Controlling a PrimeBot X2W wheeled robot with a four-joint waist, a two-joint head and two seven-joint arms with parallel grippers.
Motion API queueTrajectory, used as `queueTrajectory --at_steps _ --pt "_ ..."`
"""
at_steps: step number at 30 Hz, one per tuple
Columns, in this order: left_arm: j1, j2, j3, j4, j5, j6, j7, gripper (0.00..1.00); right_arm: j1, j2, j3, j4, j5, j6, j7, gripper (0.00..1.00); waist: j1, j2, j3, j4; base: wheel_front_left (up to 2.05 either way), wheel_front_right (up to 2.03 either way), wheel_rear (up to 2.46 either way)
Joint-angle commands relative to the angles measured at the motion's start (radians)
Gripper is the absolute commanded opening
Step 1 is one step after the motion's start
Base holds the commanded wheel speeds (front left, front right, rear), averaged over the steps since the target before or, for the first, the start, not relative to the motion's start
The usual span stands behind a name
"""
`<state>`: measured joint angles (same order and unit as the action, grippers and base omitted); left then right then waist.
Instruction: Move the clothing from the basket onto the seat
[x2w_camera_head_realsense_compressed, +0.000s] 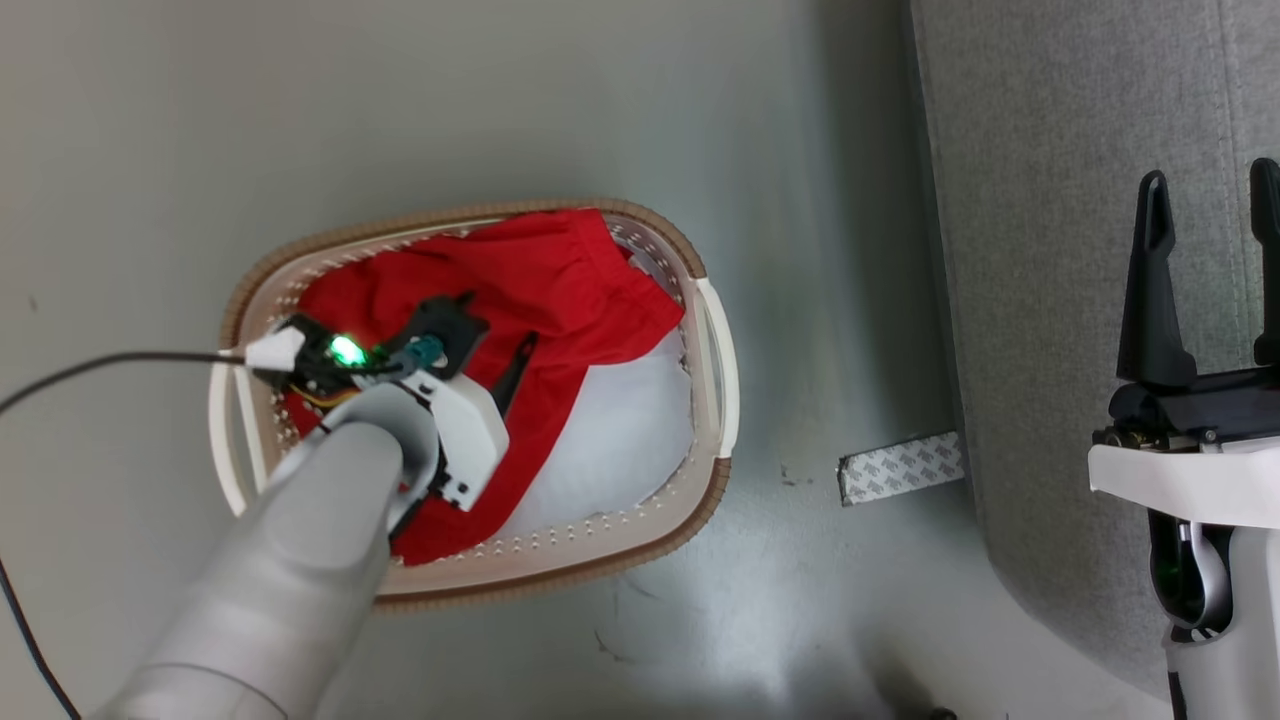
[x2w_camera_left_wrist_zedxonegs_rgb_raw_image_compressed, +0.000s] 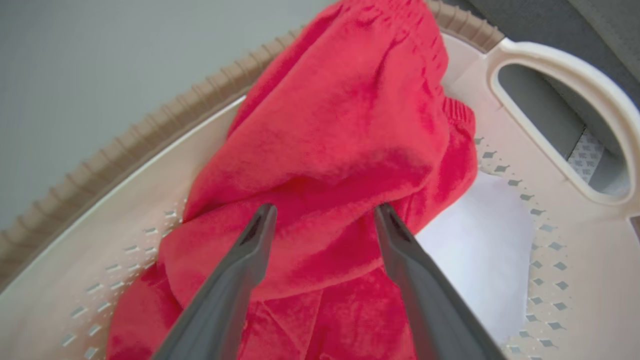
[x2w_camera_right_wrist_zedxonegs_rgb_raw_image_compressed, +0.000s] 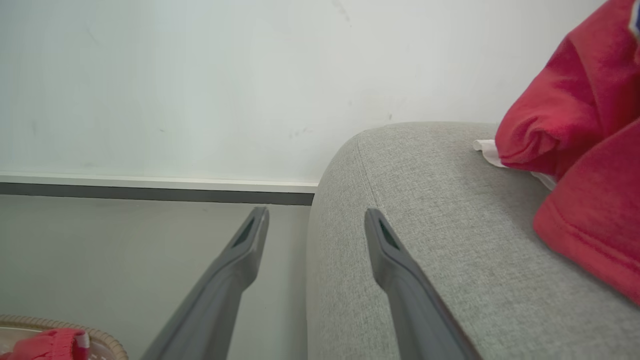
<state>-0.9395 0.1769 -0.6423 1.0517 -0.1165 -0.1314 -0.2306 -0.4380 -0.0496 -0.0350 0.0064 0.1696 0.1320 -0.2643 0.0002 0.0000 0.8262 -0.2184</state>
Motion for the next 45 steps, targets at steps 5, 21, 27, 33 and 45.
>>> queueTrajectory --at_steps 5,21,27,33,45 --pt "-0.058 0.015 -0.066 0.039 -0.007 0.002 -0.016 1.00 -0.007 -0.002 0.004 -0.006 0.018 -0.003 0.000 1.00 -0.0002 0.0000 0.041 -0.020 0.00 0.00 0.00" --pt "-0.085 -0.028 -0.143 0.099 -0.104 0.002 -0.034 0.00 0.019 -0.002 -0.018 0.008 0.019 -0.003 0.000 1.00 -0.0002 0.0000 0.009 -0.003 0.00 0.00 0.00" --pt "0.025 -0.046 -0.106 -0.021 -0.239 0.002 -0.034 0.00 0.051 -0.002 -0.025 0.048 -0.008 -0.003 0.000 1.00 -0.0002 0.0000 -0.147 0.064 0.00 0.00 0.00" --pt "0.142 -0.021 -0.093 -0.165 -0.374 0.002 -0.034 0.00 0.098 -0.002 -0.023 0.109 -0.028 -0.003 0.000 1.00 -0.0002 0.0000 -0.340 0.125 0.00 0.00 0.00" --pt "0.266 0.044 -0.058 -0.444 -0.483 0.040 0.018 0.00 0.231 -0.002 0.019 0.208 -0.009 -0.003 0.000 1.00 -0.0002 0.0000 -0.670 0.173 0.00 0.00 0.00"
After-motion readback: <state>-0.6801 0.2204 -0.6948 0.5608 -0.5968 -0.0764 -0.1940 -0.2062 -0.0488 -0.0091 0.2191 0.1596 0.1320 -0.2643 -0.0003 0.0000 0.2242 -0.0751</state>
